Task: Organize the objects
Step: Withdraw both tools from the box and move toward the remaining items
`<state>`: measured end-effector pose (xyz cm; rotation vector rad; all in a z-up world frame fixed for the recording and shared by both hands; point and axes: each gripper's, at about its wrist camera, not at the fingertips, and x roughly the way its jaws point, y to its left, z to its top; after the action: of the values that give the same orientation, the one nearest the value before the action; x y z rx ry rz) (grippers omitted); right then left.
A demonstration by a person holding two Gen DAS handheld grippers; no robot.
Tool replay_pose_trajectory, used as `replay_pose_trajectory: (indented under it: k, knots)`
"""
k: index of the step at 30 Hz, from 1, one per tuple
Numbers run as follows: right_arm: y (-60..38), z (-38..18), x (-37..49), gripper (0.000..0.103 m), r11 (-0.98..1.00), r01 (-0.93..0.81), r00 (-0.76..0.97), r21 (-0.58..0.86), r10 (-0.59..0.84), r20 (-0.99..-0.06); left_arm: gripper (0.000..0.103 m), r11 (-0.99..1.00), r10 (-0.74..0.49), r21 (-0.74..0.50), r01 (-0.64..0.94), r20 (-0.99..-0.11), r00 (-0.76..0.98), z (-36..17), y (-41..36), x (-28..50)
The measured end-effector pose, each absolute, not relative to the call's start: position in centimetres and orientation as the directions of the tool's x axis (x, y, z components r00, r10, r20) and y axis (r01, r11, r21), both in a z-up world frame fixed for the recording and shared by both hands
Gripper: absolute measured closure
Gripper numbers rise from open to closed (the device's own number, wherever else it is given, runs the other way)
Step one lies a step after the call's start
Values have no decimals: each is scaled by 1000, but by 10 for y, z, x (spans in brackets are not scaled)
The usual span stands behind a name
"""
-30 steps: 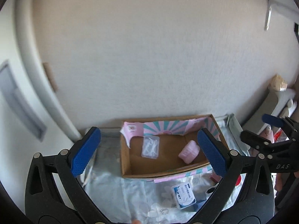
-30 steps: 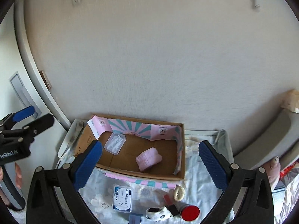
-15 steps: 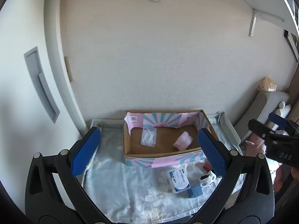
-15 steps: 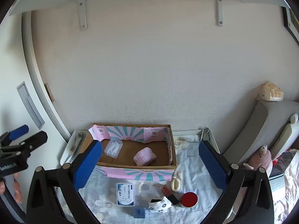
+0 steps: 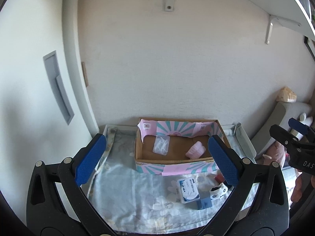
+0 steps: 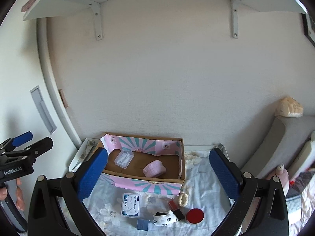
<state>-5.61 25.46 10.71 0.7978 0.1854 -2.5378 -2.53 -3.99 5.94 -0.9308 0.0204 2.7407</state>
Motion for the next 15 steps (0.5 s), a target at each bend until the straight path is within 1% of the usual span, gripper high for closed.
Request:
replay_pose_trajectory:
  k: [8, 15]
  knots:
    - [283, 122, -65, 0, -822, 569, -694, -13, -472, -543, 0, -983, 179, -82, -164, -607, -774, 60, -20, -10]
    - [312, 103, -83, 0, -766, 642, -638, -20, -520, -568, 0, -987, 158, -97, -125, -669, -726, 29, 12, 1]
